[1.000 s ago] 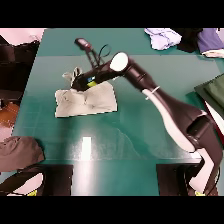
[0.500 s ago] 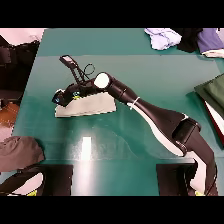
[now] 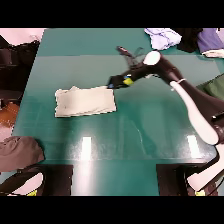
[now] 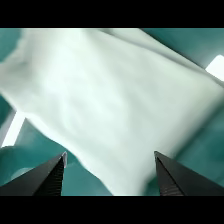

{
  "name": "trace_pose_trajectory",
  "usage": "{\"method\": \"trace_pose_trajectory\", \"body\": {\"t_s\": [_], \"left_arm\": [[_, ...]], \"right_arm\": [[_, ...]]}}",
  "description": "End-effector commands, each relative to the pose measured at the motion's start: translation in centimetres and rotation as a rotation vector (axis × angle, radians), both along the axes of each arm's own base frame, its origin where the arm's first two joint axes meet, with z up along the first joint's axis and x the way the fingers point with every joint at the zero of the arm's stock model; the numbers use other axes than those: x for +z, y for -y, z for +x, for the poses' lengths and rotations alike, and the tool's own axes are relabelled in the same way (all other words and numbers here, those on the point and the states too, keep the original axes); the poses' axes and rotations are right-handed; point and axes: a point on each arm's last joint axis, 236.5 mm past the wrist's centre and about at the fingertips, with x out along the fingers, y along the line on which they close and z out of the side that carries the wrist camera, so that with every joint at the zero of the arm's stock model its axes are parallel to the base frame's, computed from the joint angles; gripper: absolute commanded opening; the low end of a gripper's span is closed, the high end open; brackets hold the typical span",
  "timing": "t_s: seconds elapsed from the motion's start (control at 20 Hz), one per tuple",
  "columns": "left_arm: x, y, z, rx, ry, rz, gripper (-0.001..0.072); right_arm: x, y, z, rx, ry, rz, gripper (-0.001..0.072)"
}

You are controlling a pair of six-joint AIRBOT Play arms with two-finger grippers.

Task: Fold the shirts.

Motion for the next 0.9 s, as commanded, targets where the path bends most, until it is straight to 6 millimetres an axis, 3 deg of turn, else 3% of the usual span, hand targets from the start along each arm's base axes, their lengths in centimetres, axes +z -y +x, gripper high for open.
{"method": "trace_pose_trajectory", "body": {"t_s": [0.0,0.1,0.3,0.55,0.85], "left_arm": [[0.1,0.6,-0.1,-0.014,0.0,-0.025,0.0034],[0.1,0.9,-0.1,-0.019,0.001,-0.034,0.0033],[0.1,0.9,-0.1,-0.021,0.001,-0.036,0.0034],[-0.4,1.0,-0.6,-0.025,-0.031,-0.036,0.0034],[-0.8,1.1,-1.2,-0.028,-0.06,-0.035,0.0034]], "right_arm": [[-3.3,6.3,-0.5,-0.188,-0.243,0.047,0.0627],[-4.3,6.0,-0.5,-0.239,-0.28,0.105,0.0628],[-6.0,3.7,-1.0,-0.246,-0.288,0.143,0.0636],[-6.3,-2.1,-1.6,-0.156,-0.412,0.267,0.0639],[-6.2,-8.5,-3.0,-0.012,-0.388,0.281,0.0639]]}}
